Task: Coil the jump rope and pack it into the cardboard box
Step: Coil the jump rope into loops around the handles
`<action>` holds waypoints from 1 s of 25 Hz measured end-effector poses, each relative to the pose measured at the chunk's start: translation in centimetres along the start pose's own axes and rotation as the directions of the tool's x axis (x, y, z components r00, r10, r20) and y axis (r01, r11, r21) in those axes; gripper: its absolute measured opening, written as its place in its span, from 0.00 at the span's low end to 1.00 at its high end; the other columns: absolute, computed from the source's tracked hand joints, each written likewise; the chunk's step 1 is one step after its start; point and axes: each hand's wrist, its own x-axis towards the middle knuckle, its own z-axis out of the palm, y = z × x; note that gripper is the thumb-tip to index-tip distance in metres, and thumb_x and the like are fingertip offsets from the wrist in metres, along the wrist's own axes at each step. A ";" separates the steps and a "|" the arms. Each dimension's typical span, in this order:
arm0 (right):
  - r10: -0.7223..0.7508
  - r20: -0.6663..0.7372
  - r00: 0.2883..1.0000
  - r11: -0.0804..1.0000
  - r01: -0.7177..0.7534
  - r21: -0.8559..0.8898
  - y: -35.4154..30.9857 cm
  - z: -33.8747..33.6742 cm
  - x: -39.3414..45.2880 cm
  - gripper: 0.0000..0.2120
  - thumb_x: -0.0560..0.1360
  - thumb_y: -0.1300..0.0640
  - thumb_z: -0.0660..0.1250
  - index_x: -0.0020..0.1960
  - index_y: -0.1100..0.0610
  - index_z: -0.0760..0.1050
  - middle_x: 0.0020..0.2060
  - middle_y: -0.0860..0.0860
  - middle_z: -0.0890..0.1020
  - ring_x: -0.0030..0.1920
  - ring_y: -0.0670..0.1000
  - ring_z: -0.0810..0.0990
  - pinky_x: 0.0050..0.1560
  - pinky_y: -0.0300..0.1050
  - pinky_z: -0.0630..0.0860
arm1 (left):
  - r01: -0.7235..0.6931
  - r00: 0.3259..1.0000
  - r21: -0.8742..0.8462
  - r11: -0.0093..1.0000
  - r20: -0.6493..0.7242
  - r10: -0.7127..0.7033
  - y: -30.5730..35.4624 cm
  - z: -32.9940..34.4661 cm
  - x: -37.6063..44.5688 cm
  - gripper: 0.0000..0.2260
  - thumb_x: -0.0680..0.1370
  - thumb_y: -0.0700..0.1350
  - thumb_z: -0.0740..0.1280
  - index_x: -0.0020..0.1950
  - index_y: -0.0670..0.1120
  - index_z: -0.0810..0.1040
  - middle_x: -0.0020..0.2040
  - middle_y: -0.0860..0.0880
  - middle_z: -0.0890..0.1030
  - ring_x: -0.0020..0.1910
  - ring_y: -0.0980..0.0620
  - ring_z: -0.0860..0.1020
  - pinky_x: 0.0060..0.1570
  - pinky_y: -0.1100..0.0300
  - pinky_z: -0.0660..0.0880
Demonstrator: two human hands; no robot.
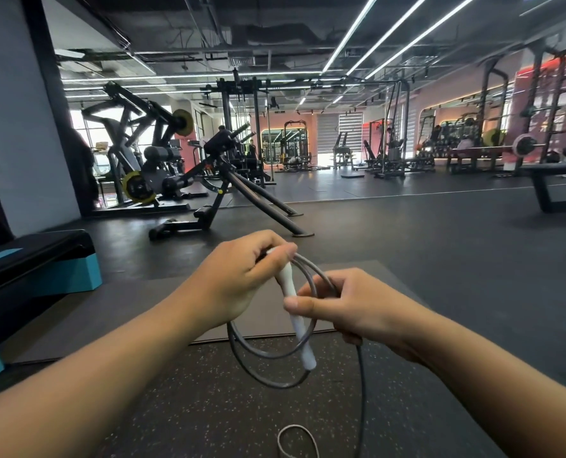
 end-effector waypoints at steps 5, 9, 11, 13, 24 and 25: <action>-0.117 0.064 0.991 0.986 0.123 -0.116 0.2 0.1 0.4 0.14 0.80 0.47 0.68 0.51 0.58 0.83 0.39 0.48 0.85 0.39 0.45 0.81 0.47 0.41 0.77 | 0.179 0.979 -0.146 0.973 0.123 -0.162 -0.5 -1.5 0.4 0.12 0.84 0.51 0.59 0.45 0.49 0.77 0.29 0.52 0.77 0.25 0.50 0.73 0.29 0.46 0.74; -0.135 0.175 0.975 0.951 0.178 -0.255 -0.5 -0.8 0.5 0.13 0.83 0.46 0.63 0.52 0.54 0.82 0.40 0.46 0.82 0.42 0.42 0.79 0.48 0.40 0.76 | 0.264 0.839 0.072 0.962 0.475 -0.266 1.4 -3.7 1.8 0.17 0.77 0.61 0.68 0.46 0.46 0.81 0.35 0.48 0.85 0.31 0.48 0.82 0.37 0.53 0.79; -0.140 0.218 0.966 0.928 0.205 -0.313 -0.5 -0.8 0.5 0.12 0.83 0.48 0.64 0.52 0.54 0.82 0.40 0.47 0.81 0.42 0.43 0.79 0.47 0.39 0.75 | 0.303 0.699 0.143 0.942 0.639 -0.322 2.2 -4.1 2.7 0.15 0.76 0.58 0.71 0.49 0.47 0.84 0.38 0.47 0.85 0.35 0.51 0.83 0.42 0.54 0.80; -0.162 0.241 0.957 0.909 0.240 -0.342 -0.3 -0.9 0.5 0.10 0.83 0.49 0.65 0.51 0.54 0.82 0.40 0.50 0.82 0.41 0.44 0.79 0.46 0.42 0.76 | 0.267 0.622 0.201 0.943 0.711 -0.327 2.8 -3.7 3.3 0.16 0.77 0.57 0.70 0.52 0.44 0.84 0.38 0.49 0.84 0.37 0.53 0.83 0.44 0.57 0.81; -0.005 0.058 0.998 0.986 0.015 -0.166 2.4 -7.3 -0.7 0.22 0.72 0.41 0.75 0.34 0.58 0.75 0.27 0.52 0.74 0.30 0.53 0.73 0.38 0.50 0.77 | 0.281 0.715 0.020 0.959 0.662 -0.224 -0.5 -4.4 -0.1 0.25 0.76 0.70 0.57 0.34 0.51 0.75 0.29 0.52 0.68 0.29 0.51 0.64 0.31 0.60 0.66; 0.015 0.005 1.000 0.988 -0.014 -0.157 3.1 -8.0 -0.8 0.23 0.72 0.41 0.75 0.34 0.58 0.74 0.27 0.53 0.73 0.28 0.54 0.72 0.38 0.52 0.80 | 0.339 0.729 -0.062 0.939 0.648 -0.220 -1.3 -5.1 -0.5 0.25 0.74 0.71 0.59 0.34 0.51 0.74 0.29 0.52 0.67 0.29 0.51 0.63 0.31 0.60 0.66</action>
